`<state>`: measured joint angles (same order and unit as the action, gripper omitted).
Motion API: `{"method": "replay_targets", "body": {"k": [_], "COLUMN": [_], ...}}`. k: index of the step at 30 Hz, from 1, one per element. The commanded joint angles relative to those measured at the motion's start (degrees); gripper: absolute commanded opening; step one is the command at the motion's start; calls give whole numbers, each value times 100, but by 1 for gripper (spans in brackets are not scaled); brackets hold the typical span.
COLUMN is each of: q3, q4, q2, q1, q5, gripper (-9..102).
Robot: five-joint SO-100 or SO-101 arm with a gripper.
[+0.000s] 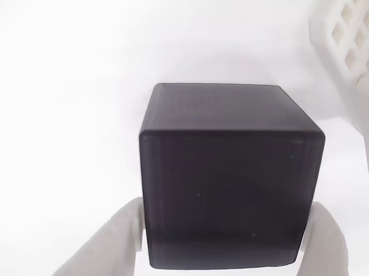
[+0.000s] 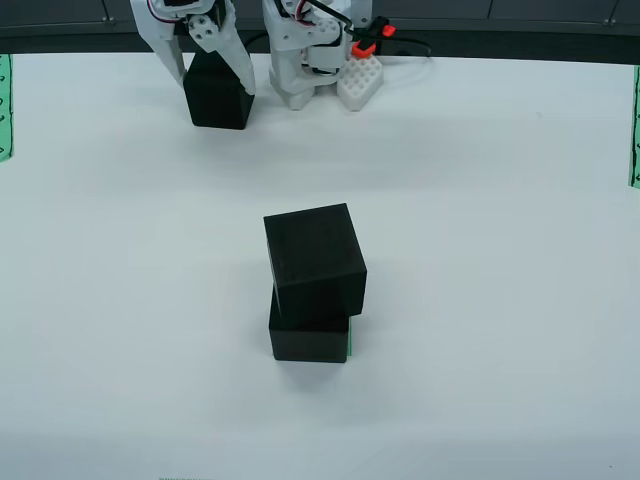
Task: Stack 3 Blocks on the chosen place.
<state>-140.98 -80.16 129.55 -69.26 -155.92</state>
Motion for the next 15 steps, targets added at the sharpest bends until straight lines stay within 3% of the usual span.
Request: {"method": "replay_targets", "body": {"k": [1,15], "q3": [-105,633], "q4": [123,439], "q2": [-44,-70], "q1": [9,439], "q5": [158,747], "gripper": [24,22]}}
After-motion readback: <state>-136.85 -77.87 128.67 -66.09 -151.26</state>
